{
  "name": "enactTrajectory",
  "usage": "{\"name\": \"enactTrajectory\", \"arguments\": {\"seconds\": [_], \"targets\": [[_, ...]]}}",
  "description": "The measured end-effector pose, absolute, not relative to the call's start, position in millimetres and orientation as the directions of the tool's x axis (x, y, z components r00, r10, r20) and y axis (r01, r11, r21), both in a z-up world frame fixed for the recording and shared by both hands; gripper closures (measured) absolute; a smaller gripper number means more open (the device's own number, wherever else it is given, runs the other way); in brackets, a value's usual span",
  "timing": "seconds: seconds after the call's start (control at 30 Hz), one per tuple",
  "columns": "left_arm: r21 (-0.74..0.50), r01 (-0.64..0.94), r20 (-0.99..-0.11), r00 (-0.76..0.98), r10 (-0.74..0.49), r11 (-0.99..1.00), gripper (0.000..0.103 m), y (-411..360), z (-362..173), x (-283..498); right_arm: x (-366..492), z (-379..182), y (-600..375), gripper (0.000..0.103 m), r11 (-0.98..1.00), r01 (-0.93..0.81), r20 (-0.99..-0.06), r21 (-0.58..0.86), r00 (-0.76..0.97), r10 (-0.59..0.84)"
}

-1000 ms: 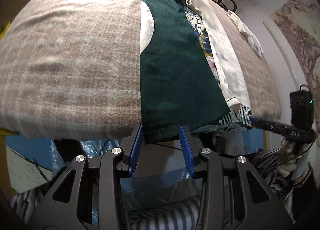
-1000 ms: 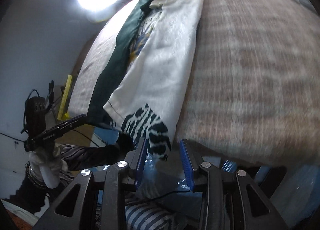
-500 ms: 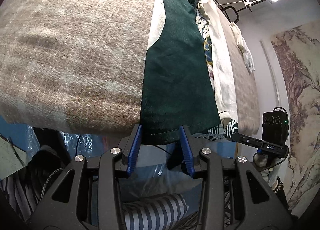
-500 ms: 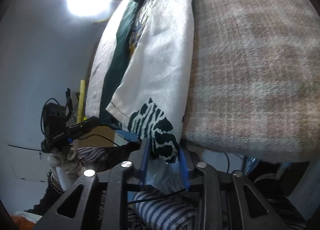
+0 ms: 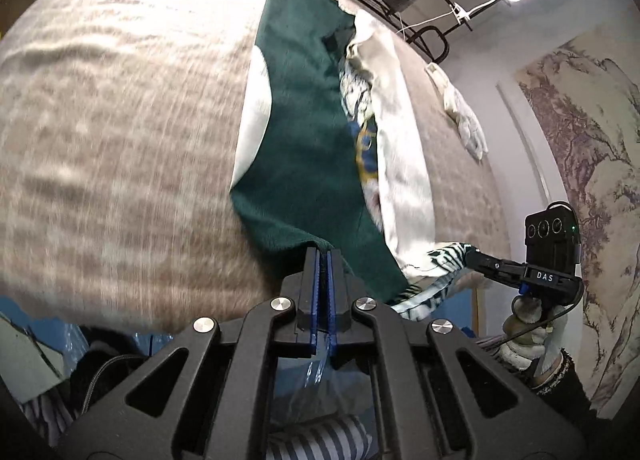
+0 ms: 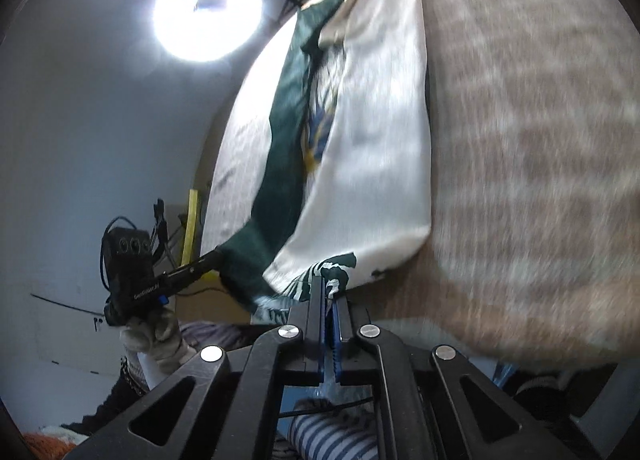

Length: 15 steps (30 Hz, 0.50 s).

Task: Fold small clothes
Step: 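Lift the striped hem with both tools, fold it toward the collar, release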

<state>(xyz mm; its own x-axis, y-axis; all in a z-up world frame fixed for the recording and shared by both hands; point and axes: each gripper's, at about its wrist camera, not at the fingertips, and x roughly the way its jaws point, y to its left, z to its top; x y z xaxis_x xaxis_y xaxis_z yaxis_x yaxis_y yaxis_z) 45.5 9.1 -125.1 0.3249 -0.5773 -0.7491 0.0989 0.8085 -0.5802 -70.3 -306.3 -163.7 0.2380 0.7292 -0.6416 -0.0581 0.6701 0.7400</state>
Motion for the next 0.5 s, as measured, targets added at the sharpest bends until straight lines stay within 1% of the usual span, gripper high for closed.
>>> {"name": "enactTrajectory", "arguments": {"seconds": [0.17,0.37,0.5], "targets": [[-0.567,0.099,-0.748,0.353,-0.562,0.817,0.102,11,-113,70,-50,-150,-314,0.103,0.685,-0.071,-0.641,0.725,0.293,0.709],[-0.573,0.054,-0.739,0.397,-0.544,0.818,0.103,17,-106,114,-22,-140,-327,0.103,0.686,-0.055,-0.629,0.726,0.350,0.694],[-0.541,0.053,-0.756,0.405,-0.513,0.839,0.103,9,-106,148,6,-138,-326,0.103,0.707,-0.047,-0.642,0.706,0.378,0.667]]}}
